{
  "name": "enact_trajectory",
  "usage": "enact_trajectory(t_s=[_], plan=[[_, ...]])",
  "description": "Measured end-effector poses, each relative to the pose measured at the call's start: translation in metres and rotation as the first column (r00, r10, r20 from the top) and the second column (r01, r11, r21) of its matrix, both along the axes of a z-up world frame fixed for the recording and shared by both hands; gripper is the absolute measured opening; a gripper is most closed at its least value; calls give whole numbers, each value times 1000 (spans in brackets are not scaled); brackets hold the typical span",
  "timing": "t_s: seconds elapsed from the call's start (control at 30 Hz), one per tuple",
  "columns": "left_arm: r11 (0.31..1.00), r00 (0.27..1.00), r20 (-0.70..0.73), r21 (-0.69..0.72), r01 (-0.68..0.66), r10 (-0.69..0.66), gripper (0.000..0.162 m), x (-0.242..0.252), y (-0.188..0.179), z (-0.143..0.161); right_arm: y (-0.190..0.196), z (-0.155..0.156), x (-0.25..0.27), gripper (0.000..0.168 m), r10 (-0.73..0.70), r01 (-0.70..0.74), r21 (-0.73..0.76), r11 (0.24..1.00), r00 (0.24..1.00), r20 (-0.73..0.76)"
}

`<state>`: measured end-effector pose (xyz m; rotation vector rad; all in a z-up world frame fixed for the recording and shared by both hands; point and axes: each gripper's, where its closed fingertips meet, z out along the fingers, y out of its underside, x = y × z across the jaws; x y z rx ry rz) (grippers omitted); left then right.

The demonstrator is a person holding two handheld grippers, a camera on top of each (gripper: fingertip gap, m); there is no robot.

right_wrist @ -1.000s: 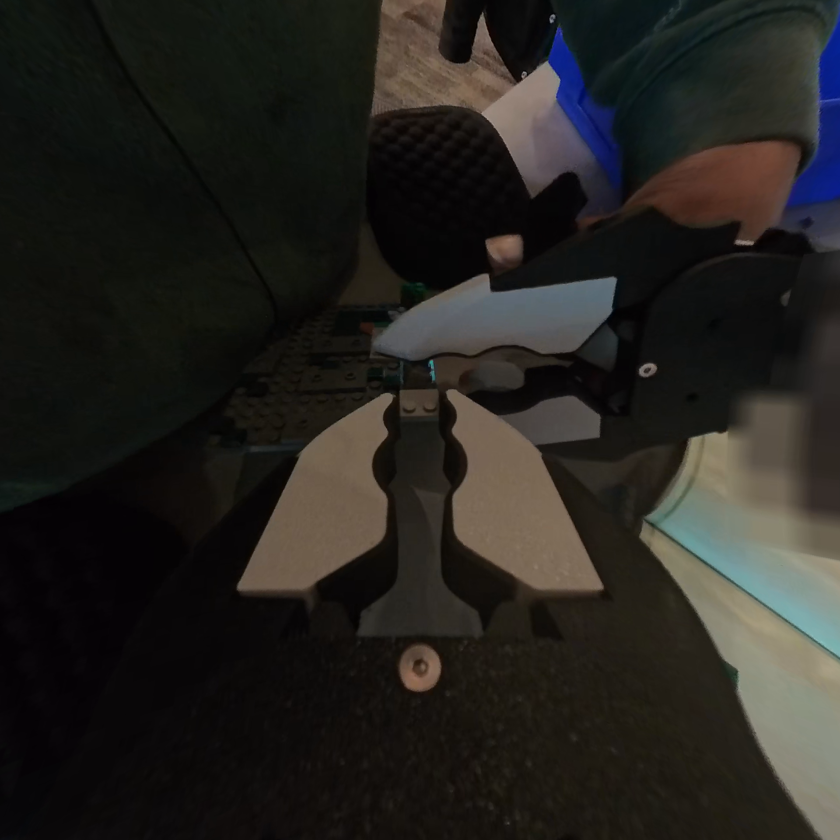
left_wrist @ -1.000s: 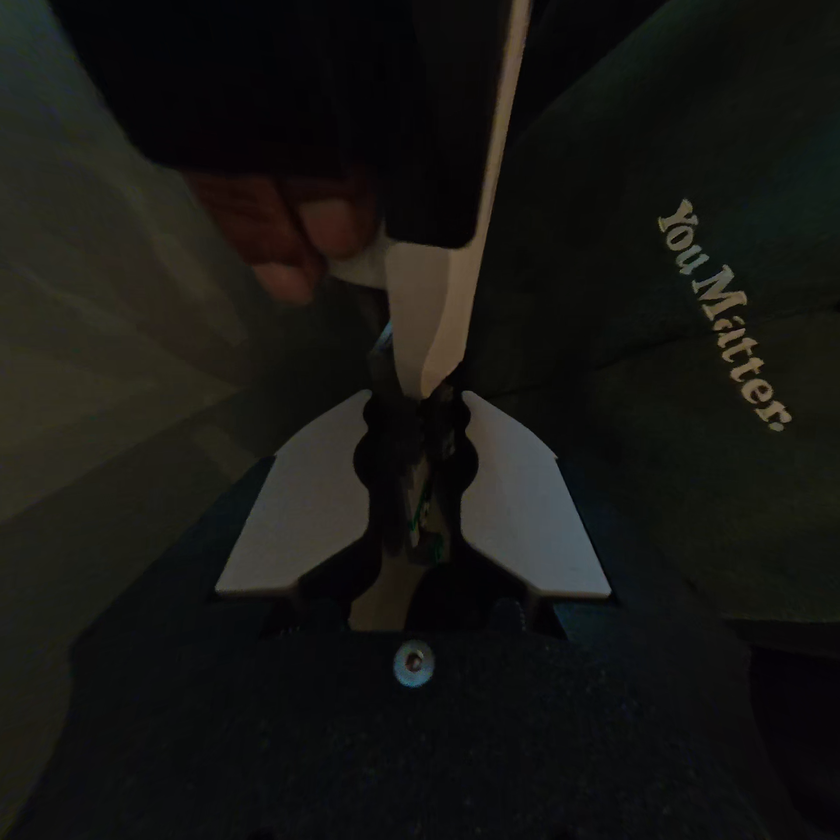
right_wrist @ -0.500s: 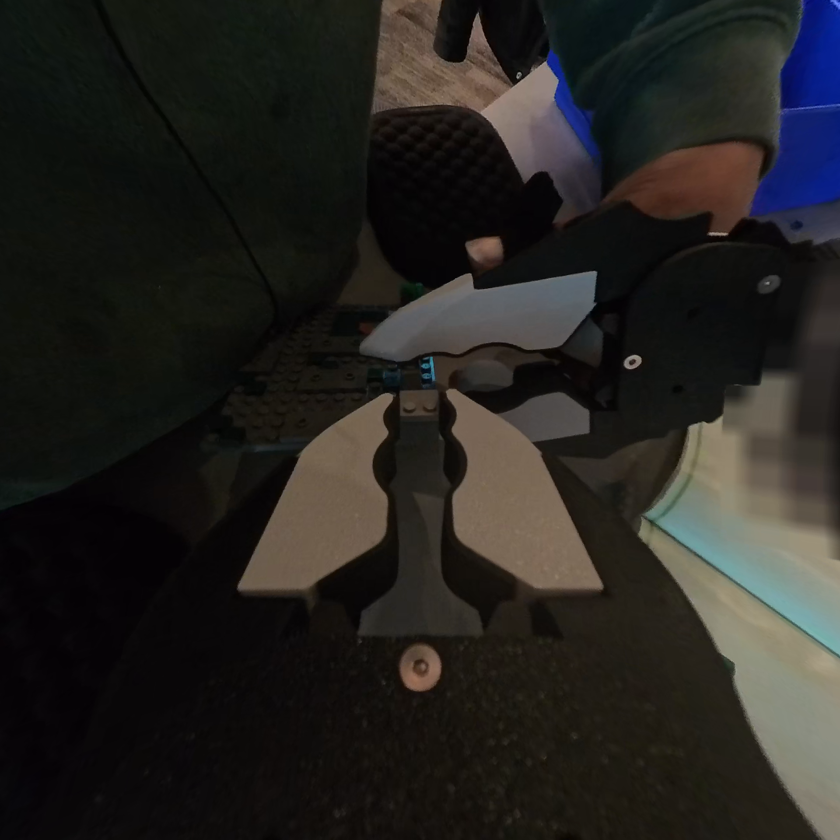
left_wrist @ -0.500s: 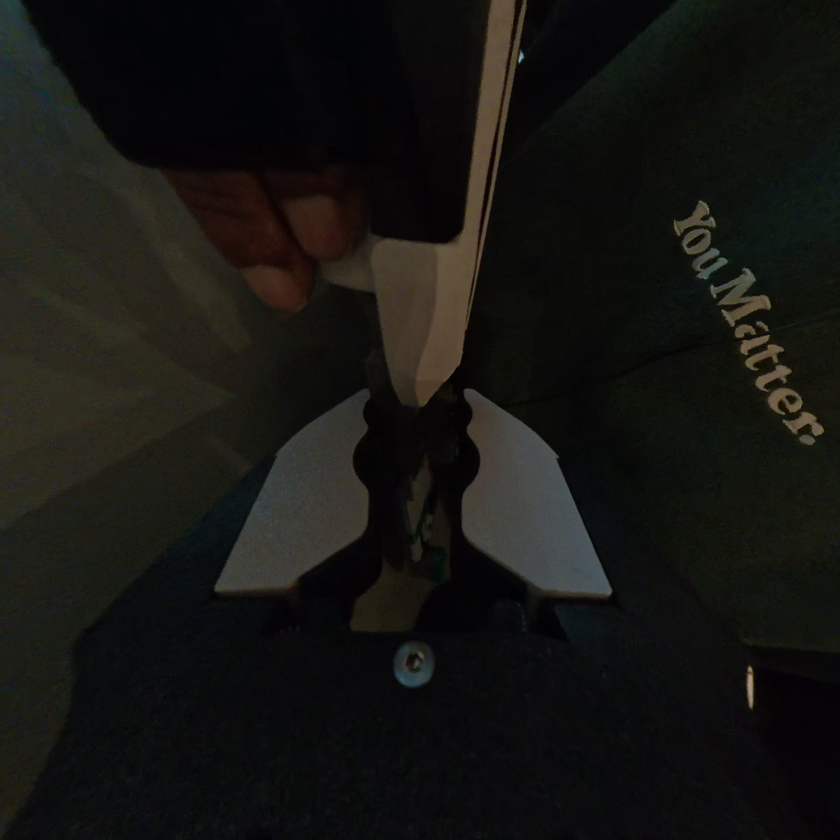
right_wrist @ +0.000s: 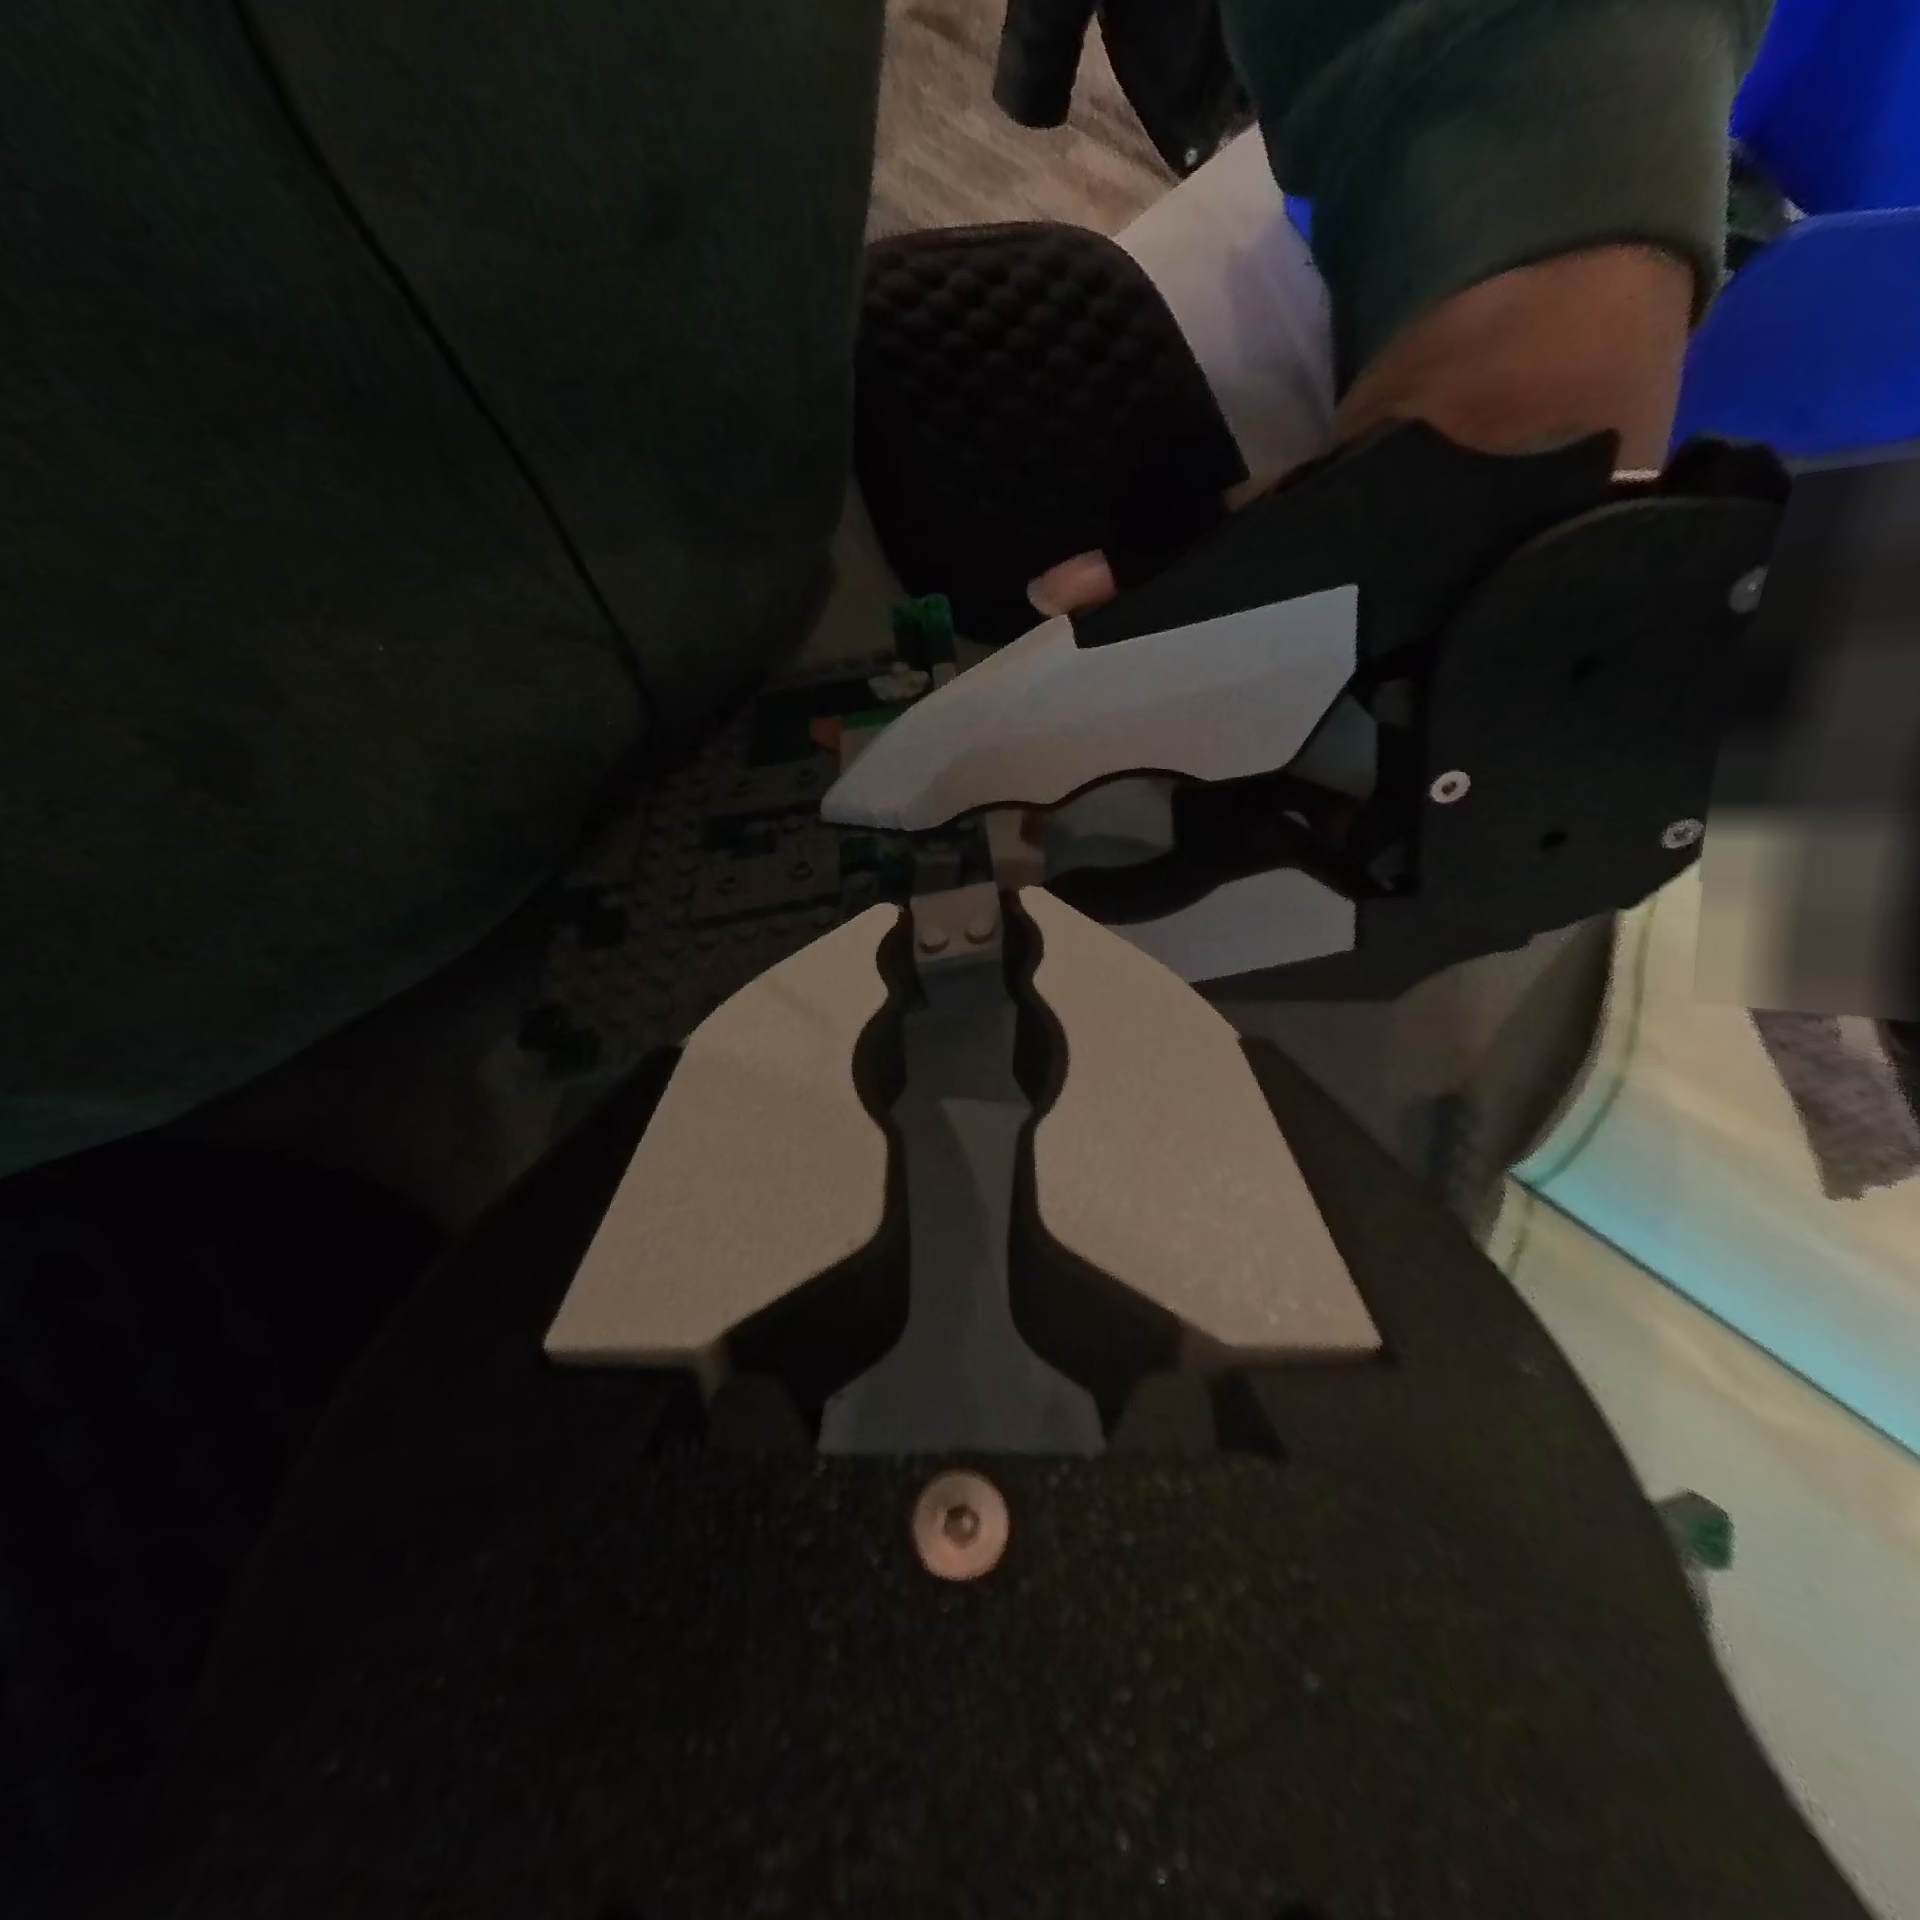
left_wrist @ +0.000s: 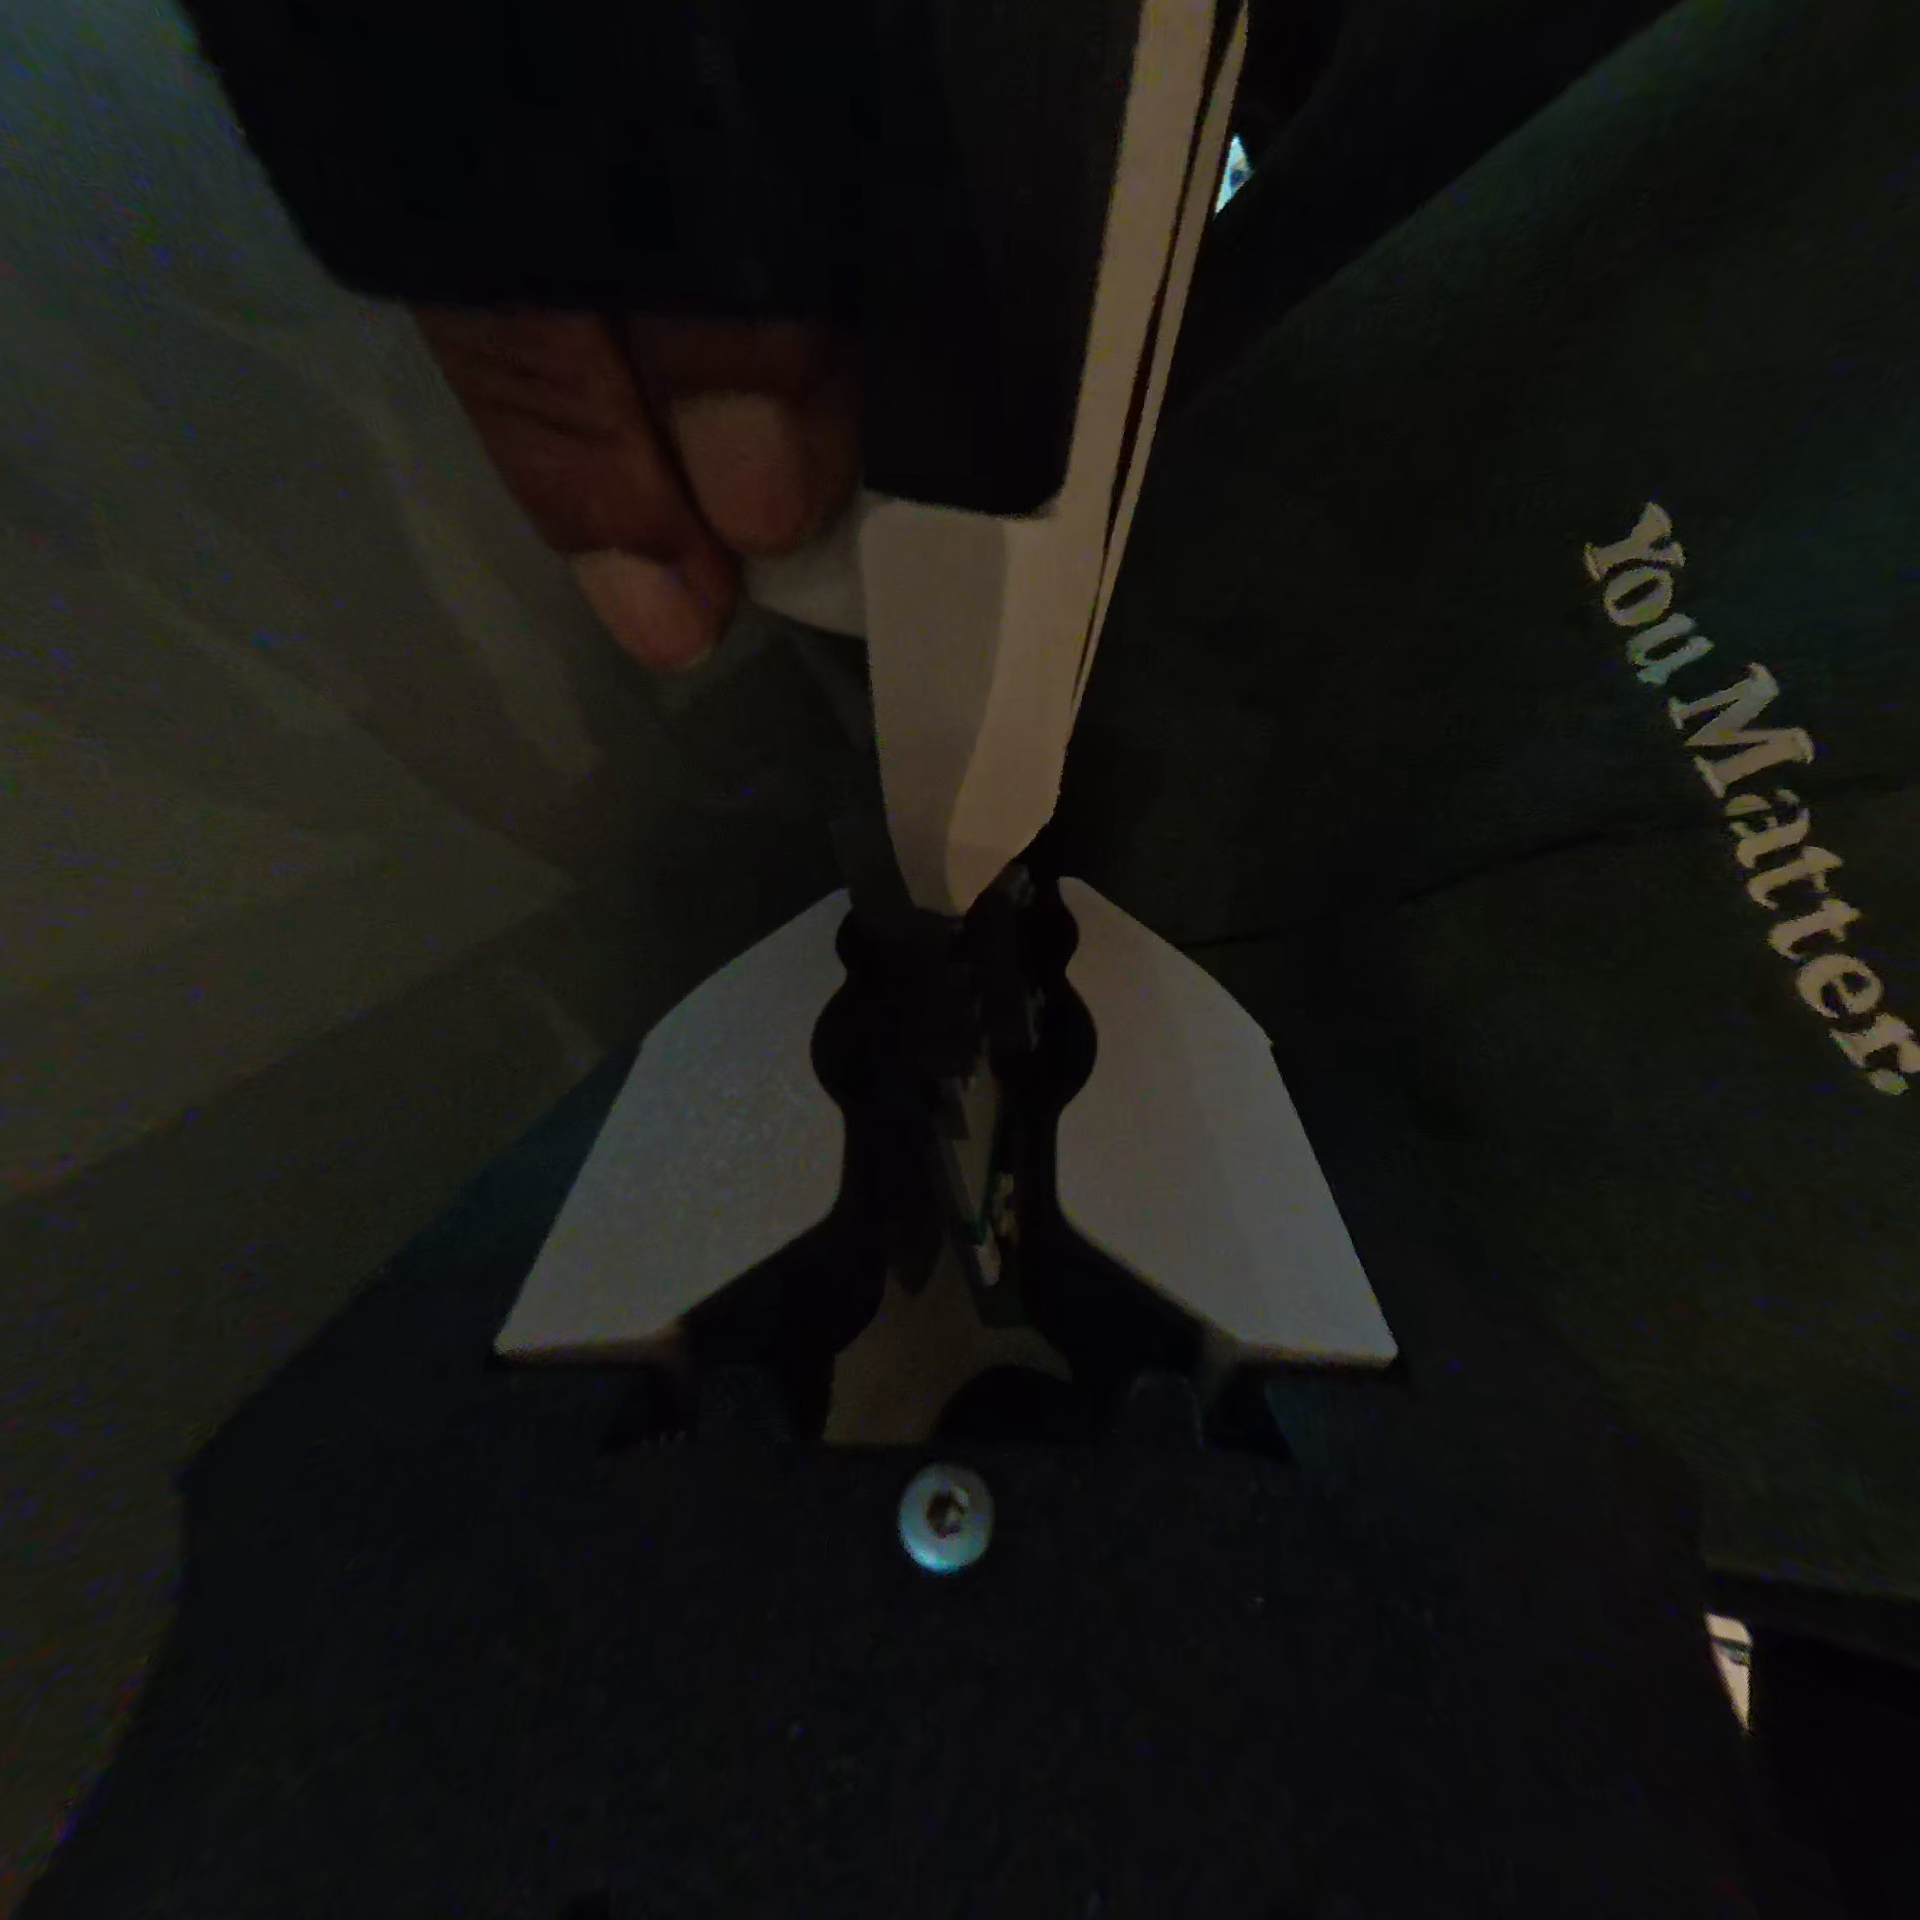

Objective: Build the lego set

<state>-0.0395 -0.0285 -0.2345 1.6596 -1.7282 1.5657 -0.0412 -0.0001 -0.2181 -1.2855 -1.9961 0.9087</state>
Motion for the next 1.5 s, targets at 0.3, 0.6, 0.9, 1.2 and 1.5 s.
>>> enact_trajectory(t_s=[0.3, 0.6, 0.9, 1.2, 1.5], plan=[[999, 999, 43, 50, 7, -9, 38, -3, -5, -1, -2, 0, -3, 16, 0, 0, -18, 1000, 999, -33], [999, 998, 62, -42, -30, 32, 34, -5, -5, 1, -2, 0, -5, 16, -7, 6, -25, 1000, 999, -47], [1000, 998, 67, -30, 8, -6, 31, 2, -3, 3, -2, 0, -5, 16, -13, 11, -27, 1000, 999, -50], [993, 997, 76, 110, -42, 34, 48, -5, 11, 5, 3, -6, 1, 16, -63, 60, -46, 997, 996, -64], [851, 956, 246, 457, -259, 159, 32, -21, 21, 19, 19, -30, 17, 16, -240, 230, -146, 962, 969, -58]])
